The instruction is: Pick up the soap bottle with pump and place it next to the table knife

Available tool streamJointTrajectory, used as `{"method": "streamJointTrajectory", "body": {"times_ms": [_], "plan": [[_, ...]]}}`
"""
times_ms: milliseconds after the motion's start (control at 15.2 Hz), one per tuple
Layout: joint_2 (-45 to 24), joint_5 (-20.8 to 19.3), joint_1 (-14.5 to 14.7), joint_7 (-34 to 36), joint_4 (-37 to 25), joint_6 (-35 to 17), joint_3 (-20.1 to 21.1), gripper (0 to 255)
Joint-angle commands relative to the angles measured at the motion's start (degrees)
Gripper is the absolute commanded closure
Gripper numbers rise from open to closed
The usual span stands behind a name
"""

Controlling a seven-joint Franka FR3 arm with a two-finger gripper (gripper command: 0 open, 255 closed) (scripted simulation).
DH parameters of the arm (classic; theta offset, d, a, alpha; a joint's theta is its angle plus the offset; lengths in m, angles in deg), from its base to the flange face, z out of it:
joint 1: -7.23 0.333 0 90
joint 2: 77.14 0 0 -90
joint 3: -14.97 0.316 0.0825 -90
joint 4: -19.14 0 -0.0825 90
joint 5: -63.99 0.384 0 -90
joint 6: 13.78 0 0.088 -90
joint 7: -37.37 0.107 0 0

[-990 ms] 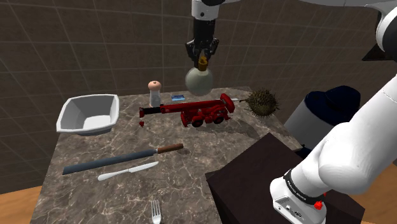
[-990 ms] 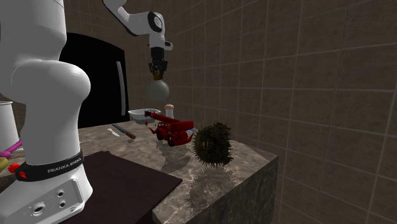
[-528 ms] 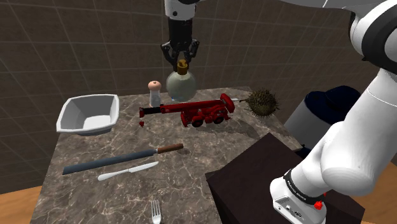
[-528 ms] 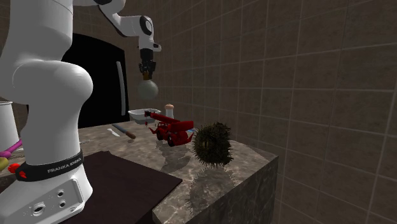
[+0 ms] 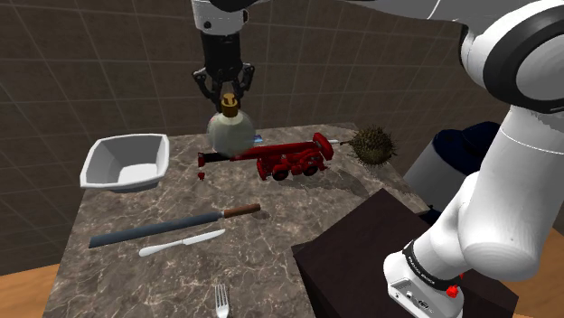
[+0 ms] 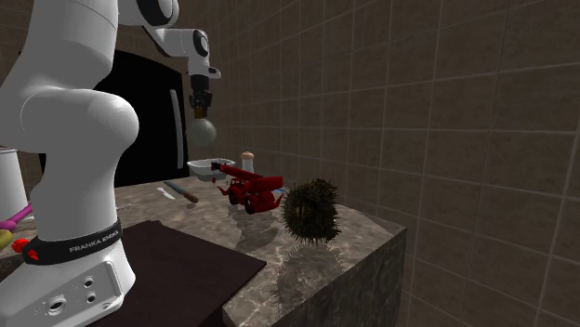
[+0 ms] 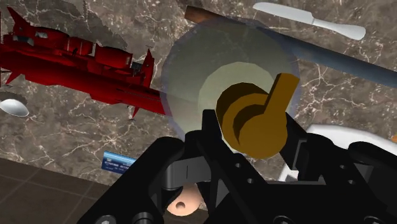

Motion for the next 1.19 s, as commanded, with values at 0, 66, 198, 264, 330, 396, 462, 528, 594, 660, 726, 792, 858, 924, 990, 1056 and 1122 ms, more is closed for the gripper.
{"method": "streamJointTrajectory", "body": {"times_ms": [0, 66, 198, 264, 330, 396, 462, 528, 594, 660, 726, 792, 858, 924, 990, 1056, 1122], "plan": [[-0.15, -0.04, 0.14, 0.33, 1.02, -1.2, 0.06, 255], [-0.12, -0.03, 0.11, 0.34, 1.84, -1.99, 0.05, 255], [-0.06, -0.03, 0.05, 0.36, 3.47, -3.55, 0.03, 255], [-0.05, -0.04, 0.03, 0.37, 4.25, -4.33, 0.02, 255], [-0.06, -0.04, 0.0, 0.38, 5.0, -5.09, 0.01, 255], [-0.08, -0.06, -0.02, 0.4, 5.74, -5.85, 0.0, 255], [-0.12, -0.07, -0.04, 0.42, 6.46, -6.61, -0.02, 255], [-0.17, -0.09, -0.05, 0.43, 7.16, -7.36, -0.03, 255], [-0.23, -0.11, -0.07, 0.46, 7.85, -8.1, -0.04, 255], [-0.31, -0.13, -0.08, 0.48, 8.51, -8.84, -0.05, 255], [-0.4, -0.16, -0.09, 0.5, 9.16, -9.57, -0.07, 255], [-0.5, -0.19, -0.1, 0.53, 9.79, -10.3, -0.08, 255], [-0.62, -0.22, -0.11, 0.55, 10.4, -11.03, -0.1, 255], [-0.74, -0.26, -0.11, 0.58, 11.0, -11.75, -0.11, 255], [-0.88, -0.29, -0.12, 0.61, 11.57, -12.46, -0.13, 255], [-1.03, -0.34, -0.12, 0.64, 12.14, -13.17, -0.14, 255], [-1.2, -0.38, -0.12, 0.68, 12.69, -13.88, -0.16, 255]]}}
